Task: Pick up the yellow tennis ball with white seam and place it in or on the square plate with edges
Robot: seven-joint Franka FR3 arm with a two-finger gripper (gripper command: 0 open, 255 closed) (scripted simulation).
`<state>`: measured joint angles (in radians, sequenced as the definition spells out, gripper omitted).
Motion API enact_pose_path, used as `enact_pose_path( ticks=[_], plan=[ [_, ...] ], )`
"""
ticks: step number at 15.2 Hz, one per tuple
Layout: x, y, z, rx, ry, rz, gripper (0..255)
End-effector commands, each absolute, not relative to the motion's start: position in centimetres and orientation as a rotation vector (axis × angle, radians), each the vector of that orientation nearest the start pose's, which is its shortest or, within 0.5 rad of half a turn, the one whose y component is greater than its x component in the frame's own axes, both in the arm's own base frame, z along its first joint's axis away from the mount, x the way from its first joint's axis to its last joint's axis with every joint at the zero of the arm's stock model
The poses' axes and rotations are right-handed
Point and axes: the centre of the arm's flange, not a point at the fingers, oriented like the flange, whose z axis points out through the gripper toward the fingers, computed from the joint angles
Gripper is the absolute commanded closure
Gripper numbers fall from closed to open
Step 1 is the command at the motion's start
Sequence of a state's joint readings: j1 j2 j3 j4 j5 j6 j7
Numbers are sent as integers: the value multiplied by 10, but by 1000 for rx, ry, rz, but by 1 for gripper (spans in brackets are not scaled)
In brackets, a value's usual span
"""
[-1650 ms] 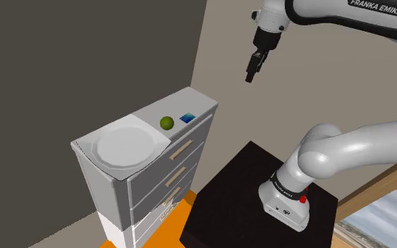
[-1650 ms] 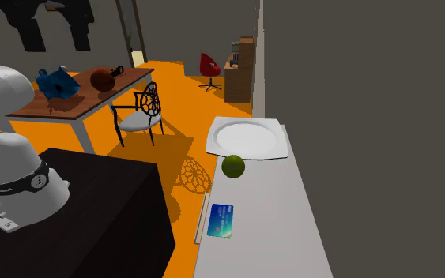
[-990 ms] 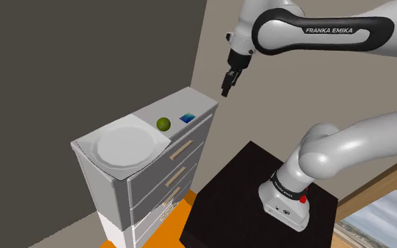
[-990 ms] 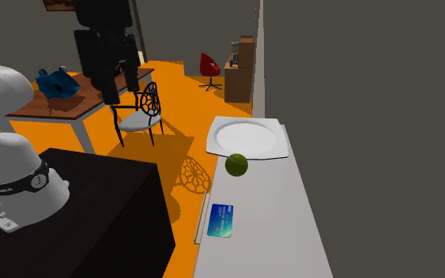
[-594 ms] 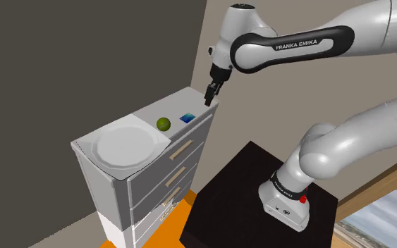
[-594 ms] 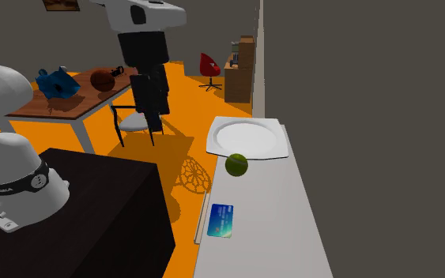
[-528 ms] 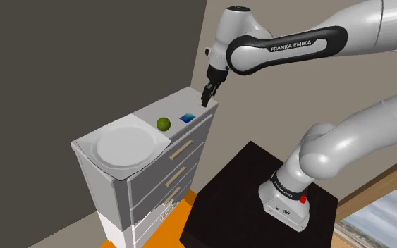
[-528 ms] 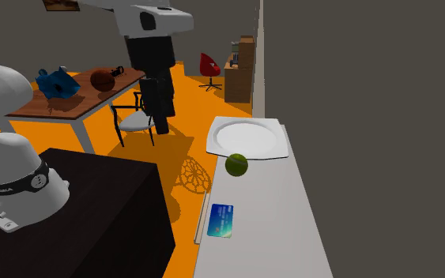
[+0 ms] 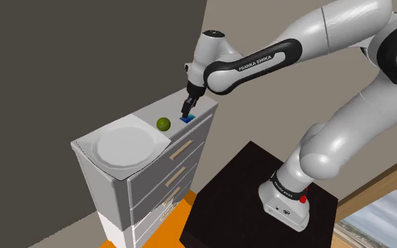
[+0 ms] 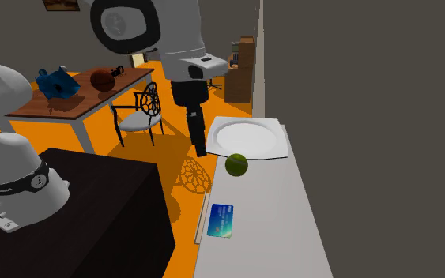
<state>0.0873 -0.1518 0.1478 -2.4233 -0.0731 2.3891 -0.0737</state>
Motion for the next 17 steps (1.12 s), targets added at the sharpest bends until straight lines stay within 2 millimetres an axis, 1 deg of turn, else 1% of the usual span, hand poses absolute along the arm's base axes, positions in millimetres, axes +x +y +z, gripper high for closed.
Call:
enact_pose_path(
  ticks=[1, 6, 7, 13, 14, 17],
  plan=[
    [482, 123, 359, -3137, -593, -215, 0],
    [516, 151, 315, -3104, -646, -259, 0],
    [516, 152, 315, -3104, -647, -259, 0],
    [521, 152, 283, -3104, -647, -259, 0],
    [522, 151, 275, -3104, -647, -259, 0],
    [522, 151, 275, -3104, -647, -259, 0]
  ],
)
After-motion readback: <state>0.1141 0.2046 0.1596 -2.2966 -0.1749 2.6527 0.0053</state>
